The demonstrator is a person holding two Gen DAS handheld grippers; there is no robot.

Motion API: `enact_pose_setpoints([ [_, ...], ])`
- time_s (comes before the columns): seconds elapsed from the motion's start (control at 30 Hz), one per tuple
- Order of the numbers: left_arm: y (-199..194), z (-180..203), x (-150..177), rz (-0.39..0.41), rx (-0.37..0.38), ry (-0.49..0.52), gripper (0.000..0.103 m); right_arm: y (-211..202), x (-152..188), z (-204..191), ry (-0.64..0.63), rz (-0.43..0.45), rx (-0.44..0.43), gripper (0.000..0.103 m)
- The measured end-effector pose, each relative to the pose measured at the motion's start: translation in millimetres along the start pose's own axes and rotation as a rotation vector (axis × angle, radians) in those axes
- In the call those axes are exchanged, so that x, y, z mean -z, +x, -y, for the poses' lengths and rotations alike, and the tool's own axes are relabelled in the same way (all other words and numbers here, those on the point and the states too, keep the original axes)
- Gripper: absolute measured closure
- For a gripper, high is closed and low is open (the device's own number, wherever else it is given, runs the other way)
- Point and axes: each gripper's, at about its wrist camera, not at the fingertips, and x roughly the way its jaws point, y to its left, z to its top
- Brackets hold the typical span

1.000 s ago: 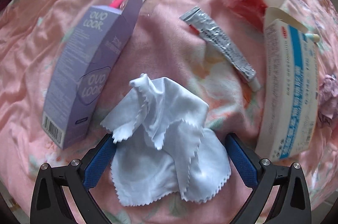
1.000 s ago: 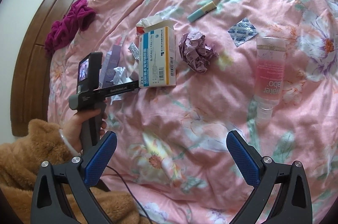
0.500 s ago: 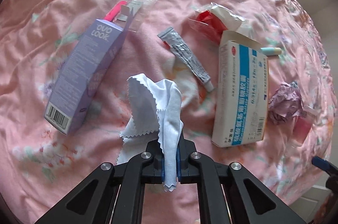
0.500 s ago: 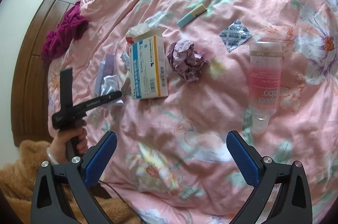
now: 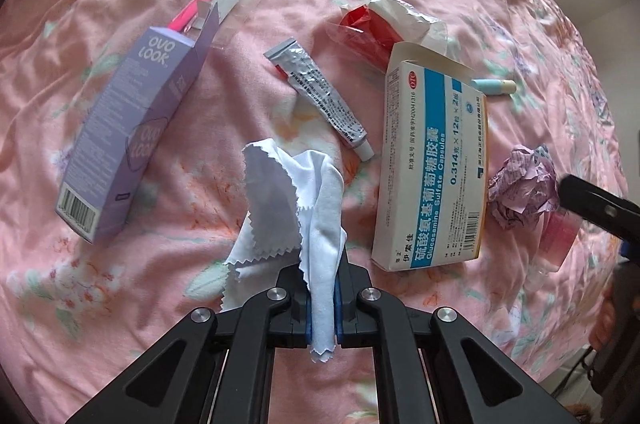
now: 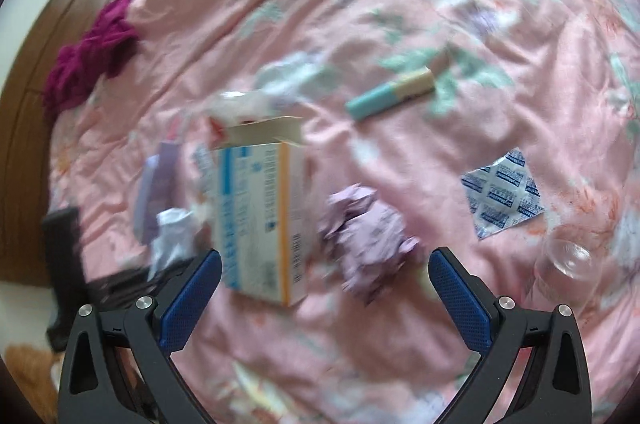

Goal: Collect trash
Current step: 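Grasp the crumpled purple paper with the right gripper while the left gripper holds the cloth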

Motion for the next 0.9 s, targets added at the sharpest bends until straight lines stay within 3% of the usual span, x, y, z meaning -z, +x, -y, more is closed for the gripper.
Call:
enact_pose_setpoints([
  [0.2,6,-7,1,-0.014,0.007,-0.020,0.096,40,-5,14,0.046,-0.060,0.042,0.003],
  [0.23,8,-7,0,-0.019,0.004,-0.021,0.096,47,-6,18,0.063,-0.070,0.053,0.010],
  [0.33,12,-9,1,-0.026,0.004,-0.028,0.096,51,-5,22,0.036,-0.070,0.102,0.058],
  [0.43,12,-9,1,-0.025,0.004,-0.029,0.096,41,-2,25,0.021,-0.047,0.071,0.063],
  [0.63,8,-6,1,-0.016,0.000,-0.028,0.096,16,6,16,-0.045,-0.026,0.095,0.066],
  [0.9,-11,-2,14,0.010,0.010,-0.036,0.096,-17,23,-23,-0.154,-0.005,0.106,0.066],
])
